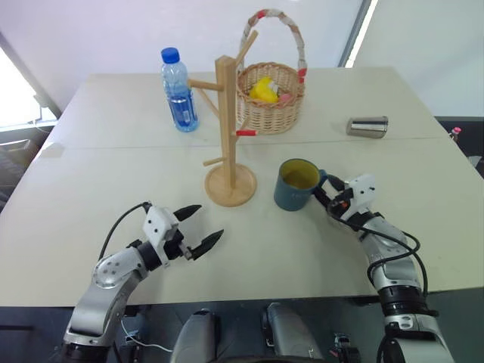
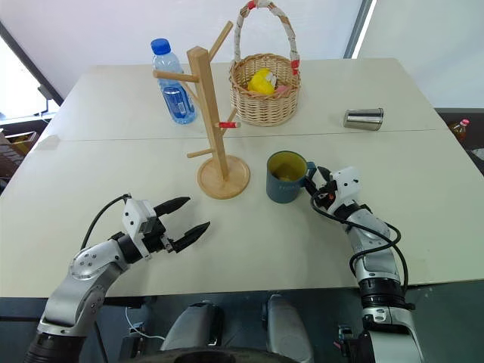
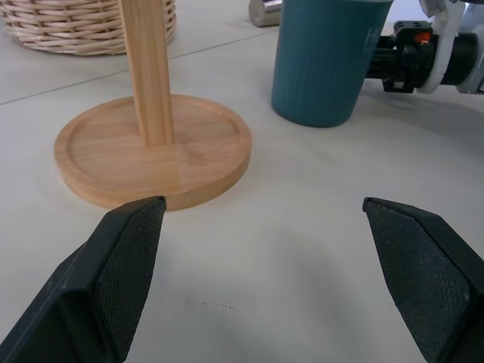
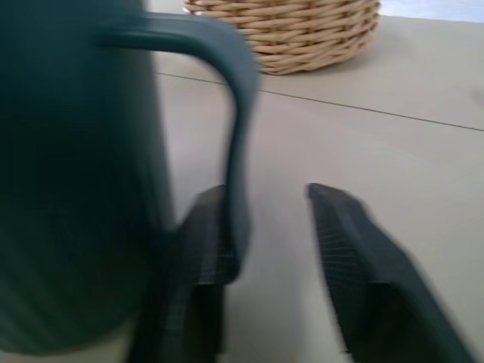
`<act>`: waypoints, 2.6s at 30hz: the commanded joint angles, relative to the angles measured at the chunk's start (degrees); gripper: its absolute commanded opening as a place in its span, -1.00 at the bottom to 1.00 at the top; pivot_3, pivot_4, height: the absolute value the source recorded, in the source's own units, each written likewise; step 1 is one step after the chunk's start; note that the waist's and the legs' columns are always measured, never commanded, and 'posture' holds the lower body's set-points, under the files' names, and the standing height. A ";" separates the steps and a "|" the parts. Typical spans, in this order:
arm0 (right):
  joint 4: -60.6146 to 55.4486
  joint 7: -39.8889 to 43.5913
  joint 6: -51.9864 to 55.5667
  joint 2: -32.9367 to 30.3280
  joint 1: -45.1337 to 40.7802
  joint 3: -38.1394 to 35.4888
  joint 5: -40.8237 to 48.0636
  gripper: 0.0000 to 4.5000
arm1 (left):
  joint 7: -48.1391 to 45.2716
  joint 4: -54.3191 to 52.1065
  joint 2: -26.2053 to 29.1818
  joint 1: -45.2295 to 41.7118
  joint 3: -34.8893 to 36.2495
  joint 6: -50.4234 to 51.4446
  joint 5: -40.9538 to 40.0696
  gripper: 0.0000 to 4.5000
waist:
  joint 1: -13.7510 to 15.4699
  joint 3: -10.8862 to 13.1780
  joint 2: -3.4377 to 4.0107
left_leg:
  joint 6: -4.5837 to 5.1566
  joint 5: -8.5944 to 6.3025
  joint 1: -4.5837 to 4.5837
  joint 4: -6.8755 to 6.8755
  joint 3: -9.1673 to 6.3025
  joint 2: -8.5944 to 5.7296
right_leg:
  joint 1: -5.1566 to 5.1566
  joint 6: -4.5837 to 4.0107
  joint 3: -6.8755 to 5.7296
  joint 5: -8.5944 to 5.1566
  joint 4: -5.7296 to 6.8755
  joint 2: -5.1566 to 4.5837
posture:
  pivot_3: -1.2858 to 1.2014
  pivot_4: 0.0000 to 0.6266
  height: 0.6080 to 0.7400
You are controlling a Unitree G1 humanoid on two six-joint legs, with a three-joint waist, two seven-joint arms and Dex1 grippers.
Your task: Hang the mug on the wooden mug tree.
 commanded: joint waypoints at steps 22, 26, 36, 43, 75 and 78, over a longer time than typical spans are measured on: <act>-38.69 5.53 6.30 -17.15 -7.65 10.64 -16.37 -0.99 | -0.56 1.24 1.64 -3.71 9.06 -1.14 -5.21 1.00 | 0.12 0.06 -0.03 | 0.00 0.00 -0.02 0.02 -0.03 0.00 | -0.01 0.00 -0.04 0.00 -0.02 0.00 | 0.03 -0.52 1.00; -39.29 6.54 10.98 -16.44 -14.04 12.95 -17.06 -0.99 | -1.68 -1.78 3.21 -3.31 10.82 0.82 -8.51 1.00 | -0.05 0.07 -0.03 | 0.00 0.00 -0.05 0.02 -0.02 0.00 | -0.05 0.00 -0.02 0.00 -0.02 -0.02 | 0.03 -0.52 1.00; -35.09 7.39 13.40 -15.06 -22.23 17.58 -19.63 -0.99 | -1.53 -5.46 6.14 -3.94 12.55 3.40 -11.26 1.00 | 0.06 0.07 -0.03 | -0.01 0.00 -0.08 0.01 -0.02 -0.01 | -0.06 -0.01 -0.03 0.00 -0.08 -0.06 | 0.03 -0.52 1.00; -32.08 7.48 13.61 -13.80 -26.05 19.23 -20.92 -0.99 | -1.53 -7.20 6.72 -3.30 13.15 4.23 -12.33 1.00 | -0.02 0.07 -0.03 | -0.01 0.00 -0.09 0.00 -0.02 -0.01 | -0.09 -0.01 -0.03 0.00 -0.08 -0.06 | 0.03 -0.52 1.00; -28.32 7.67 15.28 -14.37 -29.76 17.32 -24.88 0.09 | -0.96 -9.75 7.26 -6.11 12.19 7.12 -14.51 1.00 | 0.18 0.07 -0.02 | -0.01 0.00 -0.15 -0.01 -0.02 -0.03 | -0.15 -0.02 -0.04 0.00 -0.08 -0.08 | 0.03 -0.52 1.00; -30.73 9.32 16.12 -16.39 -27.20 11.92 -19.32 0.09 | -0.45 -9.06 6.74 -5.54 12.87 7.09 -14.84 1.00 | 0.07 0.07 -0.03 | -0.01 0.00 -0.17 -0.01 -0.02 -0.04 | -0.13 -0.02 -0.04 0.00 -0.14 -0.10 | 0.03 -0.52 1.00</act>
